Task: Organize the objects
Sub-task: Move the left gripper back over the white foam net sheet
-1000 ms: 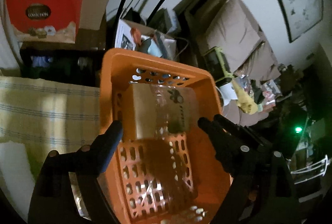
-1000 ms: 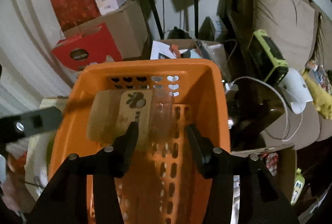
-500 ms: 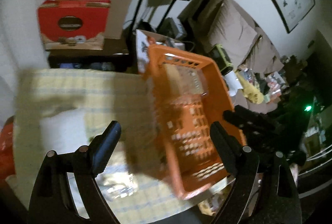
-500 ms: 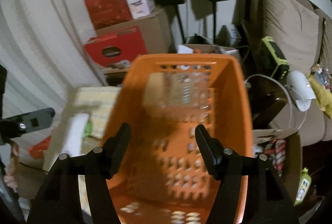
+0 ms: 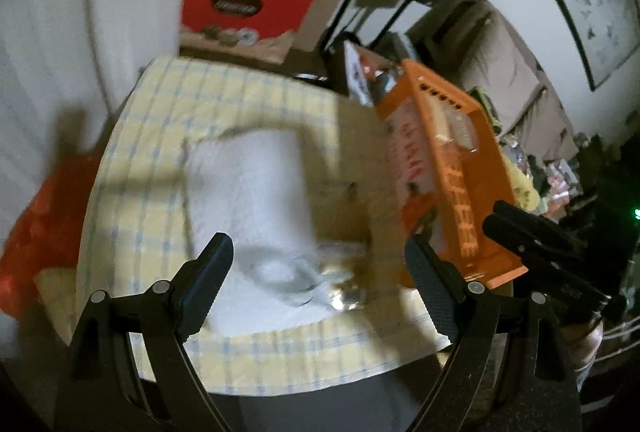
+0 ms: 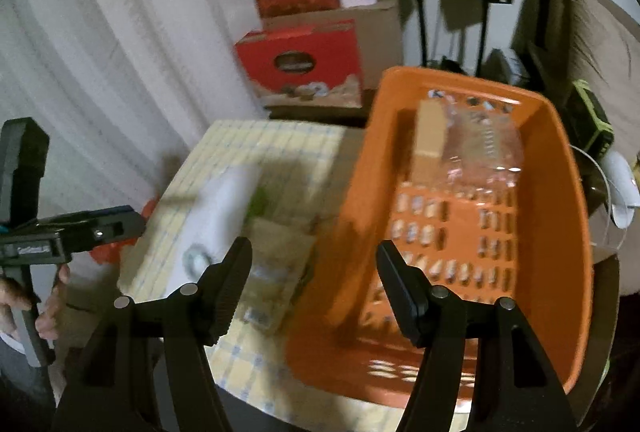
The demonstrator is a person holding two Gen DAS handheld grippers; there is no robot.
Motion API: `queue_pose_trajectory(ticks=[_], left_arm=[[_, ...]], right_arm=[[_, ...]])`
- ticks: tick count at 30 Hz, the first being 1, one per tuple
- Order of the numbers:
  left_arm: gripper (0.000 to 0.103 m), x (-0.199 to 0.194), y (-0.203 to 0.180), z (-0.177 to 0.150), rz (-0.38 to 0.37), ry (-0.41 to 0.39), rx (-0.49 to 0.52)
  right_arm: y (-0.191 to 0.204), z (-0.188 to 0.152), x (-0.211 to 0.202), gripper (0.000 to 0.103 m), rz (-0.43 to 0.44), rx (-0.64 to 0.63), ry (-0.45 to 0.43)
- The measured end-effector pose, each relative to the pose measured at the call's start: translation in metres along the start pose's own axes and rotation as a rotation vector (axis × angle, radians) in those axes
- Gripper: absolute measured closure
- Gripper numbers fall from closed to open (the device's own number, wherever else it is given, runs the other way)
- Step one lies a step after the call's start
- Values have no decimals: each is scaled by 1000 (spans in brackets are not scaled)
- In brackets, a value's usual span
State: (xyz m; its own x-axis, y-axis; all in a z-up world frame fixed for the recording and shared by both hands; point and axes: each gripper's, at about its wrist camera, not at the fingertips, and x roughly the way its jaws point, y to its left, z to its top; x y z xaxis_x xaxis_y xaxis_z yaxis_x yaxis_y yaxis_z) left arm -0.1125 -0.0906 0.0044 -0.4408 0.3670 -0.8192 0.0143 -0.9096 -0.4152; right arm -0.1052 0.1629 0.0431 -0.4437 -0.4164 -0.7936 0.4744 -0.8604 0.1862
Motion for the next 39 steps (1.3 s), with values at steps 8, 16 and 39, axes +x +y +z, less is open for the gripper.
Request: queue_pose_trajectory(ticks=[8, 16, 39], left_arm=[[17, 12, 38, -23, 35, 16, -58], [17, 23, 65, -32, 53, 30, -99], [17, 44, 97, -41, 14, 69, -165]], right_arm=[[47, -17, 41, 37, 23, -69, 56], [78, -26, 79, 36, 18, -141, 88], [107, -39, 118, 72, -19, -255, 152]])
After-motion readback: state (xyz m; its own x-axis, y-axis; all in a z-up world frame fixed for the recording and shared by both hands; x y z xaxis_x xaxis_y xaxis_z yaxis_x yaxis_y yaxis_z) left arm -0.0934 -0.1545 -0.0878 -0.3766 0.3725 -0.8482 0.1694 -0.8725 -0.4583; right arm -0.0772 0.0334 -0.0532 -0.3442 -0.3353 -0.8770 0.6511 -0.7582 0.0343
